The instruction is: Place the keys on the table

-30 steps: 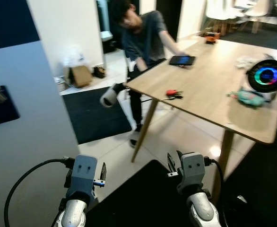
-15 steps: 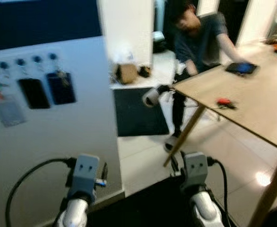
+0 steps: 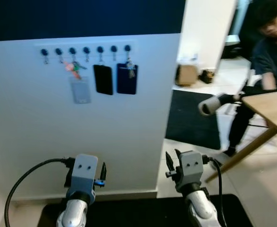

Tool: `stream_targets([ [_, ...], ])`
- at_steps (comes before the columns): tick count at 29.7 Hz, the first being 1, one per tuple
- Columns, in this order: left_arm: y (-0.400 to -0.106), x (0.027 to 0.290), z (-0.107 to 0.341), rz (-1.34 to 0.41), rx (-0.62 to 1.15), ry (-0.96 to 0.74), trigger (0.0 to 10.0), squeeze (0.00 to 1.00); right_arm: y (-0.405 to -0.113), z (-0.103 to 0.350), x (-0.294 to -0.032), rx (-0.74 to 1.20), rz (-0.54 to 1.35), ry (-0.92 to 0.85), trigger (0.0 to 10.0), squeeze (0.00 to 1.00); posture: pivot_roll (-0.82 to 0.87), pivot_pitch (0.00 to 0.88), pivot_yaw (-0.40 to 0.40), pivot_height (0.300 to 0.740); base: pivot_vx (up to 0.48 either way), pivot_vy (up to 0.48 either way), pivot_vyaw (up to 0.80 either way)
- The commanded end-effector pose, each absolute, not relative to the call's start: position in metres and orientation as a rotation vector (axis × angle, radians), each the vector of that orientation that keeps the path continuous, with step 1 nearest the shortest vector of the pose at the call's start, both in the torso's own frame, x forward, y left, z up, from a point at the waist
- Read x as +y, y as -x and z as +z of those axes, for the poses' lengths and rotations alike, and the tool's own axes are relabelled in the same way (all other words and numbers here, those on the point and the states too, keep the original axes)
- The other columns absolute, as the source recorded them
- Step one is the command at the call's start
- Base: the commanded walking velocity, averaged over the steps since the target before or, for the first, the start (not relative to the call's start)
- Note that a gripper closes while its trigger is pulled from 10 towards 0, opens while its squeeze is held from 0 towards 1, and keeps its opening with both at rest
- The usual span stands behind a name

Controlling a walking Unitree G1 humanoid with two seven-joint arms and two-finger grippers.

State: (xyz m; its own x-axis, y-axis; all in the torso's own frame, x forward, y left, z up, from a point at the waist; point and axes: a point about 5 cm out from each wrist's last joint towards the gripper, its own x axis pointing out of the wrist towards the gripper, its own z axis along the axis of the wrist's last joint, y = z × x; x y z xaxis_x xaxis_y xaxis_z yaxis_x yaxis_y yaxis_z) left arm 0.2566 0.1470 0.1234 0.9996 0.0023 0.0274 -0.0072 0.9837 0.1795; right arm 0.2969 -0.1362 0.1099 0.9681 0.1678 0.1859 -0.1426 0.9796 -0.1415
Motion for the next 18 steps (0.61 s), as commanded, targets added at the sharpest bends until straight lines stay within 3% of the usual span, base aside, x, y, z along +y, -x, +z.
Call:
stream_targets([
  [1, -0.2552, 0.1493, 0.118, 0.009, -0.003, -0.198, 10.0, 0.0, -0.2952, 0.1045, -0.1356, -0.176, 0.159, 0.123, 10.0, 0.0, 0.18, 0.126, 0.016, 0.74, 0.0, 0.0, 0.8],
  [16, -0.2549, 0.1502, 0.1179, 0.004, -0.002, -0.202, 10.0, 0.0, -0.2948, 0.1047, -0.1346, -0.18, 0.157, 0.124, 10.0, 0.0, 0.18, 0.121, 0.022, 0.74, 0.0, 0.0, 0.8],
  [18, -0.2561, 0.1505, 0.1178, 0.004, 0.0, -0.204, 10.0, 0.0, -0.294, 0.1047, -0.135, -0.182, 0.149, 0.127, 10.0, 0.0, 0.18, 0.125, 0.024, 0.74, 0.0, 0.0, 0.0],
])
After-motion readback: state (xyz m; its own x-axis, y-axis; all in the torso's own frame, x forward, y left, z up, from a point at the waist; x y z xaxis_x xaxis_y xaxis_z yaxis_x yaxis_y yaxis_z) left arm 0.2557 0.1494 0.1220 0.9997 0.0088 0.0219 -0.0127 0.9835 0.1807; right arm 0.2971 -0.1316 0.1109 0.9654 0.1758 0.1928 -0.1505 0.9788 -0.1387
